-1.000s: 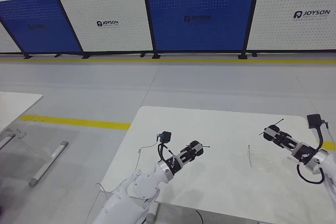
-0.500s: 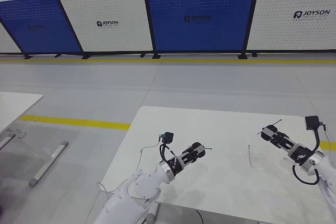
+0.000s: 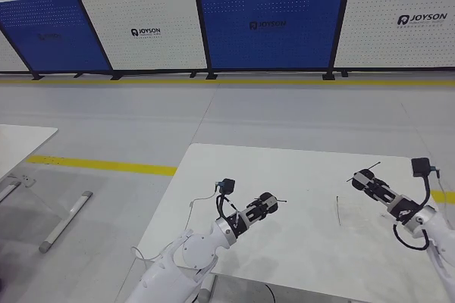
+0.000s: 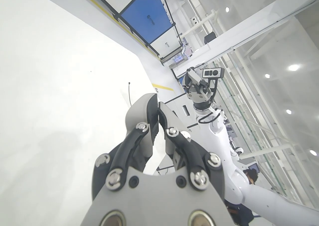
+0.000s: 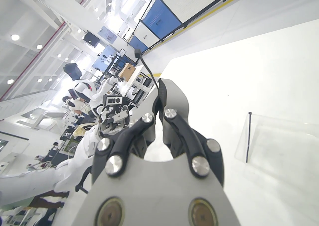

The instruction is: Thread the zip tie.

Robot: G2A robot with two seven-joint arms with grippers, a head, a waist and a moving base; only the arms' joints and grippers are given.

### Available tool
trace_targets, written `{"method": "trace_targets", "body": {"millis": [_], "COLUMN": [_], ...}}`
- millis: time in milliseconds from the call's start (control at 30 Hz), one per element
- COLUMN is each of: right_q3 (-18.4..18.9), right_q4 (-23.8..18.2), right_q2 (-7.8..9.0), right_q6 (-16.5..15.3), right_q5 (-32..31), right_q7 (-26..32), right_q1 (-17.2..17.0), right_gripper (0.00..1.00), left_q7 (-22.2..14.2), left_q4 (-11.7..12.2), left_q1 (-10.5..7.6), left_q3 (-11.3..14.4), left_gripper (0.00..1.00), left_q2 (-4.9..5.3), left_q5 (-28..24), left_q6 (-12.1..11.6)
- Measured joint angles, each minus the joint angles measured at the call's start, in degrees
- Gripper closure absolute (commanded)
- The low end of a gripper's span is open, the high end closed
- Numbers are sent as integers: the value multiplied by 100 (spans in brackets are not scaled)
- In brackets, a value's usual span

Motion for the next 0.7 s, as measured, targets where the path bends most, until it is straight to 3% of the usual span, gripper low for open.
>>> {"method": "trace_targets", "body": {"millis": [167,267,567,700], "right_q3": [-450,-663,-668,-669], "right_q4": [-178,-132,-127,-127], "right_q2": [-137,-205,-207,-207], "right_q6": [122,247,258,258], "right_q5": [-217,-161,-144,-144], "right_q7": [-786,-969,-954,-955], "right_q1": [-152,-145,-137,-137], "right_gripper": [100,100,100,100], "left_q7": [0,0,-22,-348], "left_q4": [0,0,-6,33], "left_q1": [0,0,-2,-107], "left_q3": [0,0,15,-70], "left_gripper": [100,100,100,100], "left_q2": [0,0,-2,2], "left_q5": [0,0,-40,-580], "left_q6": [0,0,-9,-155]}}
